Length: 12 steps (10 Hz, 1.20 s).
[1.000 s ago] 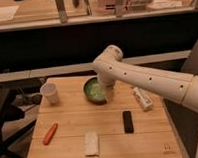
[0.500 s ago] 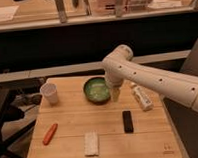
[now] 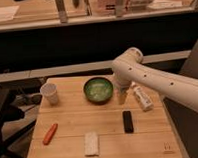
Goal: Move the arm in a circular motion
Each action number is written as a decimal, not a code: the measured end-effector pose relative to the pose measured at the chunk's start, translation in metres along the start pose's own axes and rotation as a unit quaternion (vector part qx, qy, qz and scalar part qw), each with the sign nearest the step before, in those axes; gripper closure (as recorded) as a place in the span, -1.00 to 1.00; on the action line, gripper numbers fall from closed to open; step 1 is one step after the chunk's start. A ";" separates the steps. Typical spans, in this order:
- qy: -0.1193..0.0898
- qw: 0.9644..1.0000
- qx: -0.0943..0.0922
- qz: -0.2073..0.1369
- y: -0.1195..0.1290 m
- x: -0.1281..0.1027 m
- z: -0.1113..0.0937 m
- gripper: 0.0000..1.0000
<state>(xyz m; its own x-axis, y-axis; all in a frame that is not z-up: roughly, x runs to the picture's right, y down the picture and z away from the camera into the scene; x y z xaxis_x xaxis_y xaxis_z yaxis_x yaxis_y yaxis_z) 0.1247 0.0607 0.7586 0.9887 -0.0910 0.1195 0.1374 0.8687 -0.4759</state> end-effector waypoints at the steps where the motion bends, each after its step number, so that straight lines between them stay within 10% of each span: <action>1: -0.001 1.000 -0.004 0.000 0.009 0.005 0.000 -0.60; 12: -0.001 0.997 -0.015 -0.080 0.050 -0.013 0.005 -0.60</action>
<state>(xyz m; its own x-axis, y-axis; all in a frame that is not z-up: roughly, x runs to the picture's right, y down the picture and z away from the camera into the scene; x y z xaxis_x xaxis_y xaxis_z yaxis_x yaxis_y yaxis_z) 0.1187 0.1082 0.7379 0.9536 -0.2265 0.1985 0.2959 0.8278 -0.4767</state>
